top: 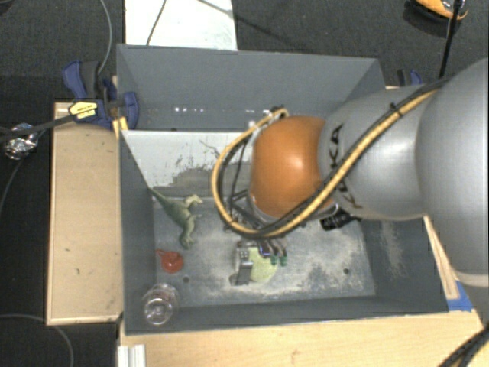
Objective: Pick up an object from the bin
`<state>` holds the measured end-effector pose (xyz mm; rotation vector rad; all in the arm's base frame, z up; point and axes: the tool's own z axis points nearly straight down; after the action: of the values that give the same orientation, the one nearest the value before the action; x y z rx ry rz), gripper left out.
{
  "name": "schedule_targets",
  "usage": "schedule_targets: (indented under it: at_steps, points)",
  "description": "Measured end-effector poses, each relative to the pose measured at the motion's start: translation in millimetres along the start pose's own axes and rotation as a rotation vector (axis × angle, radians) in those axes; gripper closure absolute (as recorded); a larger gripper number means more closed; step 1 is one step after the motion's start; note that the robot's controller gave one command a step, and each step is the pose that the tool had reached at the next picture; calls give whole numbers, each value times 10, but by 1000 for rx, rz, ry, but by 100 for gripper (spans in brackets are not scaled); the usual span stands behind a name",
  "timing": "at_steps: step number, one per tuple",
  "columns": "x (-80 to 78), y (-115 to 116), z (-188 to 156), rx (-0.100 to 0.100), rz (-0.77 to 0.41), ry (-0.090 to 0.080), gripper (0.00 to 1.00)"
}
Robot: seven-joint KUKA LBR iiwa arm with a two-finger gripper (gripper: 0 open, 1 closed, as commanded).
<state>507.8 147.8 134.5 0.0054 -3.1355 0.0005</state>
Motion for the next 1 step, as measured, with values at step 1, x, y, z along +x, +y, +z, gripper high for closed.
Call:
schedule_targets:
  at_steps: [1]
  points:
    - [-18, -7, -44, -1, 4, -8, 0]
